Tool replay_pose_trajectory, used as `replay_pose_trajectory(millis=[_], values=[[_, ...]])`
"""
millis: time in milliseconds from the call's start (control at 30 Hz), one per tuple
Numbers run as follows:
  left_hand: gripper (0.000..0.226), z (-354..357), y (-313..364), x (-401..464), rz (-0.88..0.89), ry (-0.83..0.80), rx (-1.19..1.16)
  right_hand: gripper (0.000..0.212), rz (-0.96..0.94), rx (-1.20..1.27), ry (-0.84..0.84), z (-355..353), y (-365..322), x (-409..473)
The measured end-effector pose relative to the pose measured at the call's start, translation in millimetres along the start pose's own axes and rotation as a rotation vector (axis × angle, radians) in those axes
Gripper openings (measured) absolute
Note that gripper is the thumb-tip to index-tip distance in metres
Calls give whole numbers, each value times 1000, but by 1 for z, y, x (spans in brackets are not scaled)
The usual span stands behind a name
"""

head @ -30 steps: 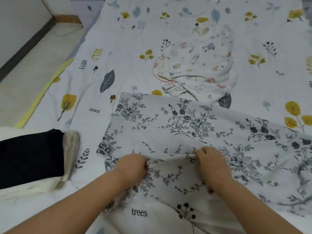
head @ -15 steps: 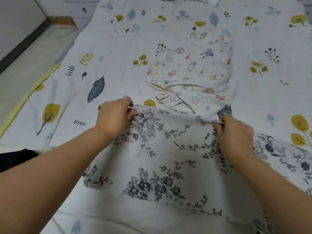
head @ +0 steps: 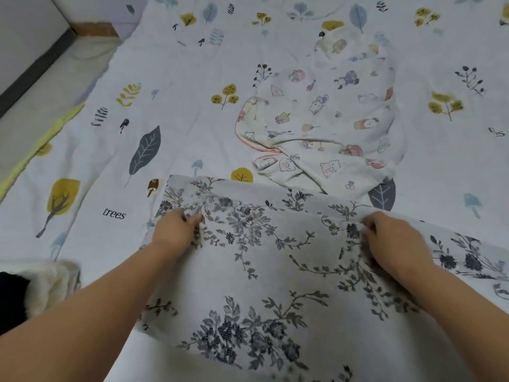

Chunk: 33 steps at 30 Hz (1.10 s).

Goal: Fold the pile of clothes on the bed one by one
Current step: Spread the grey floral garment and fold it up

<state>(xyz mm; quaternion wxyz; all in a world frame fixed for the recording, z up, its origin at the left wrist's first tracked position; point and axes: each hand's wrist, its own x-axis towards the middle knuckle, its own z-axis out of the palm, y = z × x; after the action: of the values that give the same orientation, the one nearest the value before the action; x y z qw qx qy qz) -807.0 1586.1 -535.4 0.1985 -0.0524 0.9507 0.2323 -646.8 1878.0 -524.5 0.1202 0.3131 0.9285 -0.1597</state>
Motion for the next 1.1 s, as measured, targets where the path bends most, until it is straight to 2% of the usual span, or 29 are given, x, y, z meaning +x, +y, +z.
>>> replay_pose_trajectory(millis=[100, 133, 200, 267, 333, 400, 467, 533, 600, 667, 700, 767, 867, 933, 1000, 1100], values=[[24, -16, 0, 2, 129, 320, -89, 19, -46, 103, 292, -15, -11, 6], [25, -24, -2, 5, 137, 398, -99, 19, -68, 139, 350, -19, -15, 11], [29, -32, -8, 16, 111, 459, -82, 20, -105, 133, 356, -20, -25, 23], [33, -33, -15, 29, 12, 415, -59, 27, -104, -4, 264, -13, -31, 35], [38, -28, -20, 37, -123, 288, -26, 39, -53, -173, 159, -6, -27, 40], [50, -22, -24, 38, -174, 168, 10, 40, 5, -226, 117, -2, -15, 39], [51, -21, -31, 33, -160, 123, 30, 34, 12, -271, 91, 2, -3, 34], [37, -22, -39, 27, -92, 101, 83, 24, -25, -261, 86, 5, 4, 33], [23, -27, -45, 21, 13, 159, 95, 24, -27, -149, 210, 5, 4, 36], [19, -29, -44, 18, 139, 297, 58, 29, 28, -34, 382, 0, 2, 41], [19, -29, -40, 19, 174, 348, 44, 26, 57, -25, 413, -1, 1, 44], [24, -24, -36, 25, 137, 348, 66, 27, 112, -87, 342, 6, -2, 46], [51, -17, -44, 33, -78, 189, 167, 36, 116, -91, 239, 17, -11, 41], [63, -17, -52, 29, -154, 125, 224, 40, 65, -158, 152, 24, -15, 39], [61, -18, -61, 17, -125, 78, 261, 41, 45, -176, 66, 22, -16, 40], [40, -22, -74, -5, 10, 45, 219, 39, -1, -134, 5, 11, -18, 43]])
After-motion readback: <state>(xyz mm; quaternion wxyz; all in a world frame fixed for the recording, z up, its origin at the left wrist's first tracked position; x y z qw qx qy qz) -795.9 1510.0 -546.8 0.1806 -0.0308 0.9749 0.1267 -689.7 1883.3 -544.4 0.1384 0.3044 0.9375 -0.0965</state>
